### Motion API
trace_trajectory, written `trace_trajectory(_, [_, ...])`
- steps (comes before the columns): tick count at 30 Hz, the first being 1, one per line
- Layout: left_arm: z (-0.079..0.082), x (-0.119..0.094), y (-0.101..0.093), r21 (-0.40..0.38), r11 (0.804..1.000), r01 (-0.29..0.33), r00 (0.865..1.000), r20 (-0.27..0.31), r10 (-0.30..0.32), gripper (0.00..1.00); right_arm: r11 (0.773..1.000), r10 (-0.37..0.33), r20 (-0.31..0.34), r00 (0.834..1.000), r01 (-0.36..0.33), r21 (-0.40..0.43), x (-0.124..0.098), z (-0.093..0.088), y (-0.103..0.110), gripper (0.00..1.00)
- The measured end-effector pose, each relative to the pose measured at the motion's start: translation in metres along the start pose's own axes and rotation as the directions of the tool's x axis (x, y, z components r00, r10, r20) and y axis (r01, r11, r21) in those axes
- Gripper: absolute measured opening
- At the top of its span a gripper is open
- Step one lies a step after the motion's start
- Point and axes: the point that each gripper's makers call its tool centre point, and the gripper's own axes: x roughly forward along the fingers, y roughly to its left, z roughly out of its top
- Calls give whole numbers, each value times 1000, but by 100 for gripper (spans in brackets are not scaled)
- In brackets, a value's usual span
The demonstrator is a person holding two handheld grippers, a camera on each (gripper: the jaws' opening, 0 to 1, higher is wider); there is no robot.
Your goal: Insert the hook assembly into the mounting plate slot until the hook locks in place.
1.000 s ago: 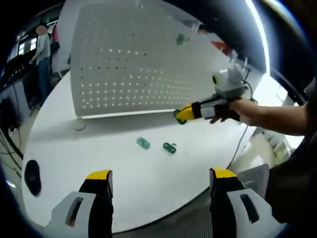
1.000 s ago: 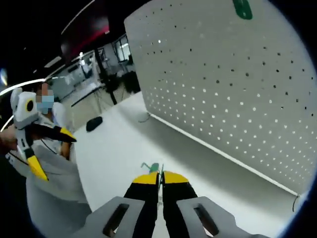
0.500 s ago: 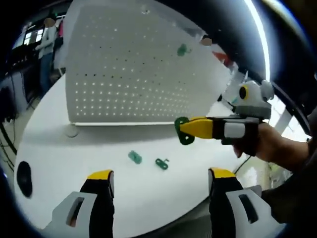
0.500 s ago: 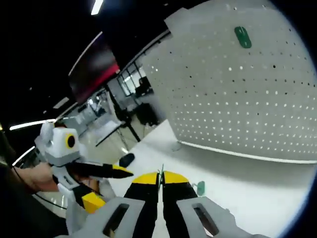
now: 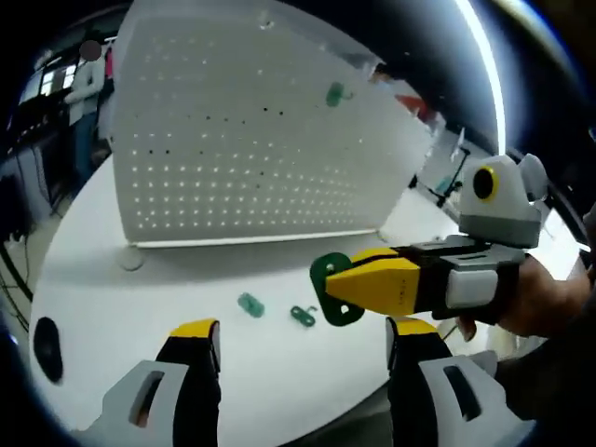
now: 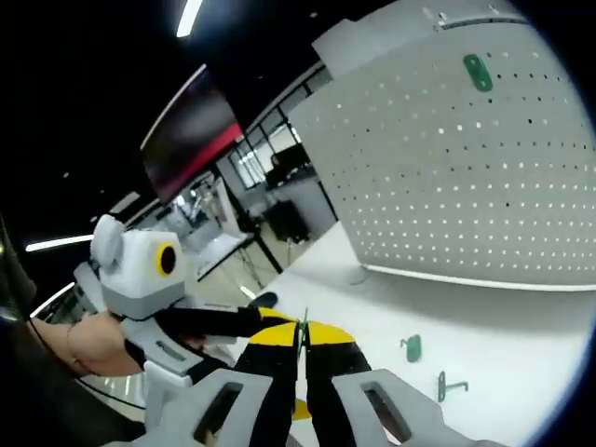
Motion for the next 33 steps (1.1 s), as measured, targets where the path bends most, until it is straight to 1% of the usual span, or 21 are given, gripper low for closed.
trace_trajectory(2, [3, 0, -1, 5, 1000, 2, 1000, 11, -2, 68, 1000, 3, 5, 1000, -3, 1, 2, 1, 3, 0])
trace_trajectory(6, [4, -1, -2, 17, 1000, 3, 1000, 11, -3, 62, 1000, 6, 14, 1000, -6, -3, 5, 3, 5, 0])
trace_trajectory(8, [6, -2, -3, 23, 1000, 7, 1000, 21, -7, 58, 1000, 22, 13, 1000, -22, 16, 6, 4, 9, 0])
trace_trajectory(10, [6, -2, -4, 26, 1000, 9, 1000, 26, -10, 53, 1000, 22, 7, 1000, -22, 11, 6, 4, 9, 0])
trace_trajectory(12, [9, -4, -3, 35, 999, 0, 999, 41, -1, 49, 1000, 24, 18, 1000, -24, 14, 6, 6, 10, 0])
trace_trajectory(13, [10, -4, -3, 38, 999, -4, 999, 42, 3, 47, 999, 30, 21, 999, -31, 24, 7, 7, 12, 0])
trace_trajectory(16, [11, -5, -1, 59, 998, -11, 999, 41, 9, 42, 999, 33, 22, 999, -33, 13, 7, 7, 12, 0])
trace_trajectory(19, [11, -7, -2, 92, 996, -13, 999, 34, 10, 37, 999, 47, 13, 999, -47, 7, 7, 6, 16, 0])
trace_trajectory(22, [11, -8, -2, 122, 992, -18, 999, 30, 14, 35, 998, 60, 10, 998, -61, 7, 8, 5, 18, 0])
trace_trajectory(24, [10, -8, -3, 146, 989, -18, 1000, 20, 15, 33, 996, 87, -6, 996, -87, 3, 8, 4, 22, 0])
trace_trajectory(25, [9, -9, -4, 157, 988, -14, 1000, 13, 12, 31, 996, 87, -10, 996, -87, -5, 9, 4, 22, 0])
trace_trajectory(26, [10, -9, -4, 163, 987, -12, 1000, 14, 10, 30, 995, 93, -11, 996, -94, -27, 9, 4, 24, 0])
trace_trajectory(29, [9, -10, -3, 168, 986, -10, 1000, 13, 8, 28, 993, 104, -27, 994, -105, -50, 9, 3, 26, 0])
trace_trajectory(30, [9, -11, -3, 170, 985, -7, 1000, 11, 5, 26, 992, 111, -30, 993, -113, -57, 10, 4, 27, 0])
trace_trajectory(31, [9, -11, -4, 175, 985, -6, 1000, 11, 4, 23, 992, 116, -36, 993, -117, -51, 10, 3, 28, 0])
trace_trajectory(32, [9, -11, -2, 203, 979, -14, 1000, 12, 11, 20, 990, 136, -42, 990, -138, -34, 11, 3, 32, 0])
trace_trajectory(33, [9, -12, -1, 196, 980, -20, 1000, 11, 18, 21, 990, 132, -43, 990, -133, -40, 11, 3, 31, 0])
